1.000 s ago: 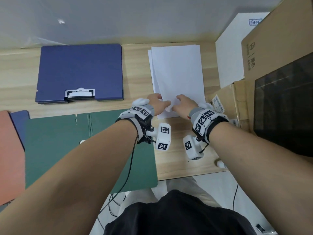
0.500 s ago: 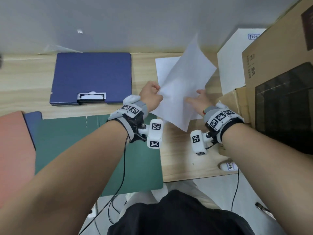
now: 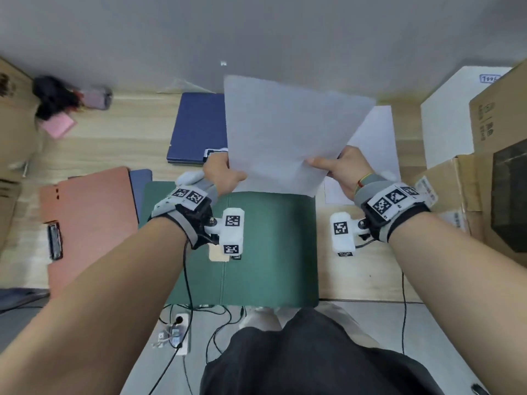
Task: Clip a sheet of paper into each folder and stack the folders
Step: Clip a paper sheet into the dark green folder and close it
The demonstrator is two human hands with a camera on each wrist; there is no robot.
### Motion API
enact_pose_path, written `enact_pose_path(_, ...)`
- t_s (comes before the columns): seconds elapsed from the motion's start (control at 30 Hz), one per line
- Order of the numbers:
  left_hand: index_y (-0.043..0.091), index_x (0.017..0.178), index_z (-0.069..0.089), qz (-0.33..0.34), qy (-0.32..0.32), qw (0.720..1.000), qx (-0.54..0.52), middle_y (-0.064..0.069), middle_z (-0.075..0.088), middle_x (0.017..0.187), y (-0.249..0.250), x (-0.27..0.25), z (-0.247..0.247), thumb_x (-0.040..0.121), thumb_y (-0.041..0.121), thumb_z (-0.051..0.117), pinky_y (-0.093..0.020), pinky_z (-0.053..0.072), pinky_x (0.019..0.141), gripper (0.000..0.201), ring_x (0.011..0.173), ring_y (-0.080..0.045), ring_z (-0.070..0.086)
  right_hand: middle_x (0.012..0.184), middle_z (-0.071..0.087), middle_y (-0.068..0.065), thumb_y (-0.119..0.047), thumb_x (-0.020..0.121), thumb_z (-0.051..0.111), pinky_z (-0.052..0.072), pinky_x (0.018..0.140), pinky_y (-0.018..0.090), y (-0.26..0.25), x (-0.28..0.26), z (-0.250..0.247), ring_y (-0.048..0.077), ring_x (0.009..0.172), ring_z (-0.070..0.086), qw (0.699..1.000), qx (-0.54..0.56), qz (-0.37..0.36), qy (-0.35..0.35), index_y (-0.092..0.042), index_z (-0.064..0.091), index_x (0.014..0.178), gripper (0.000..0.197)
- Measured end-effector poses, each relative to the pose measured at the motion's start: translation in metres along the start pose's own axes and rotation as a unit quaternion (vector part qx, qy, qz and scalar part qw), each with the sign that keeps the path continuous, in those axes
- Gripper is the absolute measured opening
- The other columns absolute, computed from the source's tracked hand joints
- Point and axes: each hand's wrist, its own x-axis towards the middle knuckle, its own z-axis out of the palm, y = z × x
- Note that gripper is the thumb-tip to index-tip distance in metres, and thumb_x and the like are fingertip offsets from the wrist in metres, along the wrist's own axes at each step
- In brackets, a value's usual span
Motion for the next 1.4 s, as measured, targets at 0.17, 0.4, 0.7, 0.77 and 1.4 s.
enact_pose_path(0.17, 0.004, 0.099, 0.076, 0.030, 0.008, 0.995, -0.096, -0.009, 0.077, 0.100, -0.024, -0.002, -0.009, 0.062, 0.042, 0.078, -0.047, 0.057, 0.089, 0.054, 0.095, -0.028, 0.072, 0.107, 0.074, 0.003, -0.008, 0.072, 0.083, 0.053, 0.096, 0.037, 0.009, -0.013, 0.012, 0.019, 0.101, 0.070, 0.999, -0.050, -0.010, -0.006, -0.013, 0.072, 0.105, 0.035)
enact_pose_path(0.4, 0.014, 0.103, 0.076, 0.084, 0.002, 0.985, -0.151, -0.003, 0.076, 0.098, -0.040, -0.017, -0.005, 0.085, 0.023, 0.077, -0.044, 0.056, 0.093, 0.020, 0.097, -0.027, 0.073, 0.097, 0.074, -0.001, -0.016, 0.081, 0.078, 0.055, 0.086, 0.032, 0.011, -0.029, 0.018, 0.015, 0.089, 0.071, 0.996, -0.074, -0.032, 0.035, -0.014, 0.072, 0.100, 0.020)
enact_pose_path(0.7, 0.023, 0.080, 0.074, -0.032, -0.091, 0.992, -0.082, 0.002, 0.077, 0.073, -0.086, -0.032, 0.019, 0.079, 0.030, 0.084, -0.041, 0.062, 0.084, 0.012, 0.073, -0.020, 0.075, 0.096, 0.072, 0.016, -0.055, 0.064, 0.076, 0.058, 0.078, 0.041, 0.078, -0.040, 0.009, 0.030, 0.083, 0.070, 0.965, -0.227, 0.116, 0.052, -0.003, 0.068, 0.095, 0.061)
enact_pose_path(0.77, 0.027, 0.078, 0.076, -0.049, -0.109, 0.992, -0.036, 0.002, 0.076, 0.070, -0.103, -0.032, 0.028, 0.080, 0.031, 0.081, -0.039, 0.062, 0.083, 0.007, 0.078, -0.021, 0.076, 0.089, 0.068, 0.007, -0.044, 0.079, 0.074, 0.050, 0.068, 0.030, 0.092, -0.051, 0.011, 0.026, 0.078, 0.064, 0.960, -0.231, 0.146, 0.057, -0.008, 0.065, 0.091, 0.039)
enact_pose_path(1.4, 0.022, 0.084, 0.057, -0.132, -0.081, 0.964, 0.216, -0.002, 0.068, 0.097, -0.117, -0.031, 0.082, 0.078, 0.039, 0.079, -0.028, 0.050, 0.067, 0.029, 0.077, -0.019, 0.063, 0.115, 0.068, 0.006, -0.044, 0.082, 0.073, 0.051, 0.090, 0.037, 0.140, -0.044, 0.019, 0.024, 0.102, 0.064, 0.937, -0.292, 0.188, 0.030, -0.006, 0.063, 0.120, 0.055)
